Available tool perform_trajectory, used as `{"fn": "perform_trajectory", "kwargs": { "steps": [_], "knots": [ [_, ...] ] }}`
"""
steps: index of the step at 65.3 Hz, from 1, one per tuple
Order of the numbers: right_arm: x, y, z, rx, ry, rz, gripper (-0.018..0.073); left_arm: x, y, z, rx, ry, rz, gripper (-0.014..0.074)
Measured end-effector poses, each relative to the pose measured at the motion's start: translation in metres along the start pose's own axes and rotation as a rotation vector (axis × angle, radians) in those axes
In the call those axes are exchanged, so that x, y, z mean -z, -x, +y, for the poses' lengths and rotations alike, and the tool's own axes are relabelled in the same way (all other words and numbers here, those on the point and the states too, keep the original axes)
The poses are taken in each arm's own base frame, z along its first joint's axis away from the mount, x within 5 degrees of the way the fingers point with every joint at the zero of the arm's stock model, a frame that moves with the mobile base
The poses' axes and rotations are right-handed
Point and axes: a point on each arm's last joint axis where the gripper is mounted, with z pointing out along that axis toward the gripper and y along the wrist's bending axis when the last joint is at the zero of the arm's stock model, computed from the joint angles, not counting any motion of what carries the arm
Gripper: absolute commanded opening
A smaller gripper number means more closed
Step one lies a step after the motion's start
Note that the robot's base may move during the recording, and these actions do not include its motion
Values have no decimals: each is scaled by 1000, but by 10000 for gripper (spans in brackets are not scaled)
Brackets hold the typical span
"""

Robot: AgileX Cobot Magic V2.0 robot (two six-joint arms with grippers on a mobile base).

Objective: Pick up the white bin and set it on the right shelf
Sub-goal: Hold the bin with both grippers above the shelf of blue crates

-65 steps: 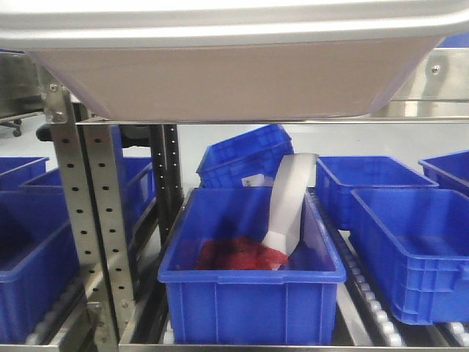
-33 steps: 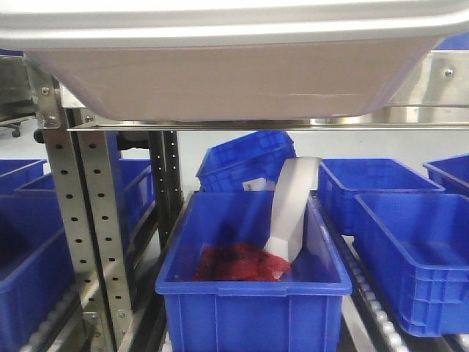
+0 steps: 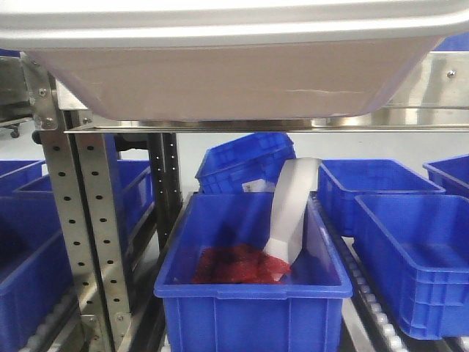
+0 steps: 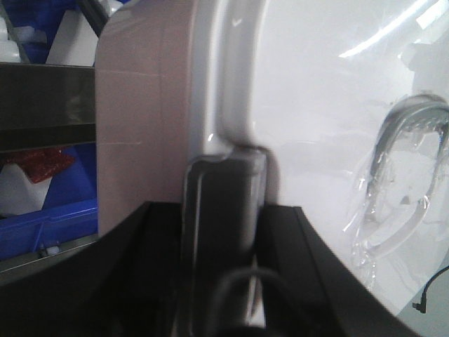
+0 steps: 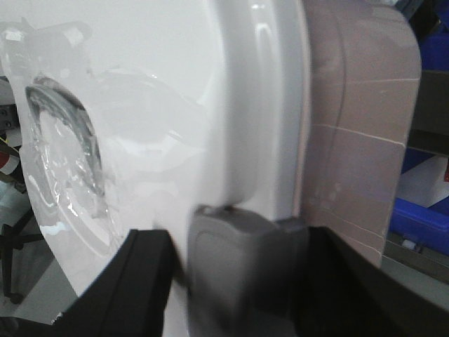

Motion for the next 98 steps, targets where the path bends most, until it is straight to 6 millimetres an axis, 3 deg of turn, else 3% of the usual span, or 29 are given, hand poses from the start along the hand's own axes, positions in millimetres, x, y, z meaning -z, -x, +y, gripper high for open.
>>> {"fn": "perform_trajectory", "kwargs": {
  "steps": [98],
  "knots": [
    [0, 0, 0, 0, 0, 0, 361, 0, 0, 0, 4, -4, -4, 138]
  ]
}}
